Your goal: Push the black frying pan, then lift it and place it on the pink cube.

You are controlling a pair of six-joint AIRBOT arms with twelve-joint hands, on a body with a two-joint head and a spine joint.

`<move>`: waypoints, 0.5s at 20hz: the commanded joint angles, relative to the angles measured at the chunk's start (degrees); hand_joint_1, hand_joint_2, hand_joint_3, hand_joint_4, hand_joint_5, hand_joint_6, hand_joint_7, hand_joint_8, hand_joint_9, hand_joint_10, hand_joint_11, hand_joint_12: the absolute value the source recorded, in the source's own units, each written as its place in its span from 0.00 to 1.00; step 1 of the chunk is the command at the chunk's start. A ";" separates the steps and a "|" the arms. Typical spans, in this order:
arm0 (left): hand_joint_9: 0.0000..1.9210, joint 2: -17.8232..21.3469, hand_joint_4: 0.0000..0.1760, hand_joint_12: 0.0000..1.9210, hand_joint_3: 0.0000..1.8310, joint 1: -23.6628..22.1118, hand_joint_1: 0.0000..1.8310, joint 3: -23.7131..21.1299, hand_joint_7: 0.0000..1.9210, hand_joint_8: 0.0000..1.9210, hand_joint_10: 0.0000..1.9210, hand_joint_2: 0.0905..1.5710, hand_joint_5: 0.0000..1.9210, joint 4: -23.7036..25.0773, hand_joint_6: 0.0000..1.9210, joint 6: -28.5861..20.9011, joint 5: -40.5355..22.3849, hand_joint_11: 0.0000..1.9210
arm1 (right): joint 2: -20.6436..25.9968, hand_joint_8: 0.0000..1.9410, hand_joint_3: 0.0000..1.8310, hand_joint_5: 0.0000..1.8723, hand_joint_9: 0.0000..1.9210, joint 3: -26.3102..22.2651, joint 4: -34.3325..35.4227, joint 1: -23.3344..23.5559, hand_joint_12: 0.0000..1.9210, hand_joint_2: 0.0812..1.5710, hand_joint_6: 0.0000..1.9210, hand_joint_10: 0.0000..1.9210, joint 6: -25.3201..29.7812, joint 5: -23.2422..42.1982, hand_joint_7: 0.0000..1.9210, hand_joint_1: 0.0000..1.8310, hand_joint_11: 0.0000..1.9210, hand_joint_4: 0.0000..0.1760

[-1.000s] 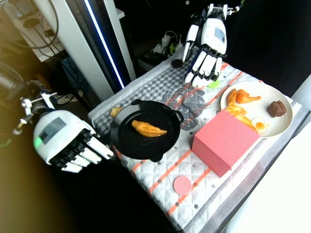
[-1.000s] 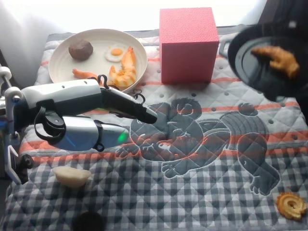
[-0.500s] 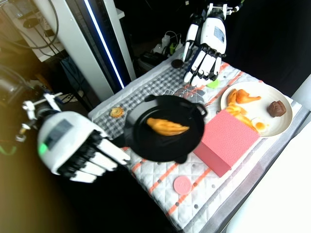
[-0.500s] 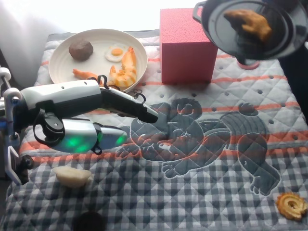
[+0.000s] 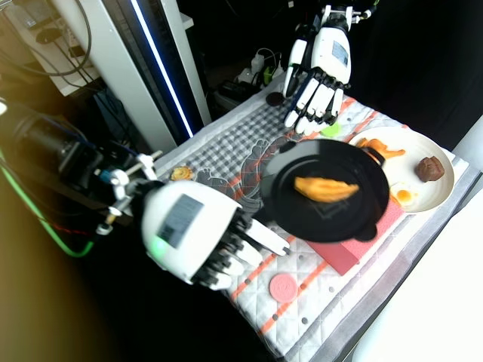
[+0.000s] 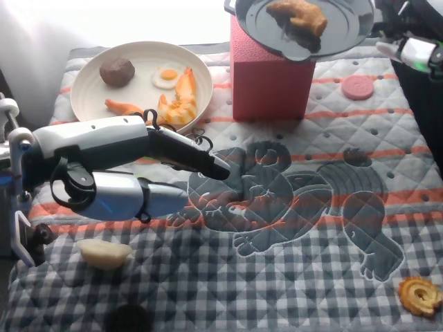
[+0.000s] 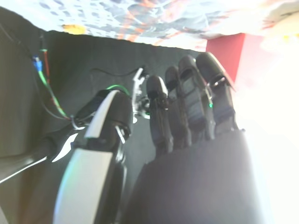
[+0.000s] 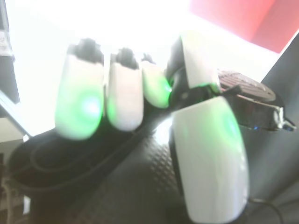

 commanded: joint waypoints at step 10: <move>0.19 -1.65 0.00 0.56 0.00 0.04 0.31 1.41 0.19 0.00 0.01 0.92 0.27 -1.79 0.00 -0.54 -7.55 0.00 | -6.90 1.00 0.00 0.63 0.82 8.62 0.04 4.57 1.00 0.80 1.00 1.00 0.17 -3.70 0.72 0.82 0.85 0.00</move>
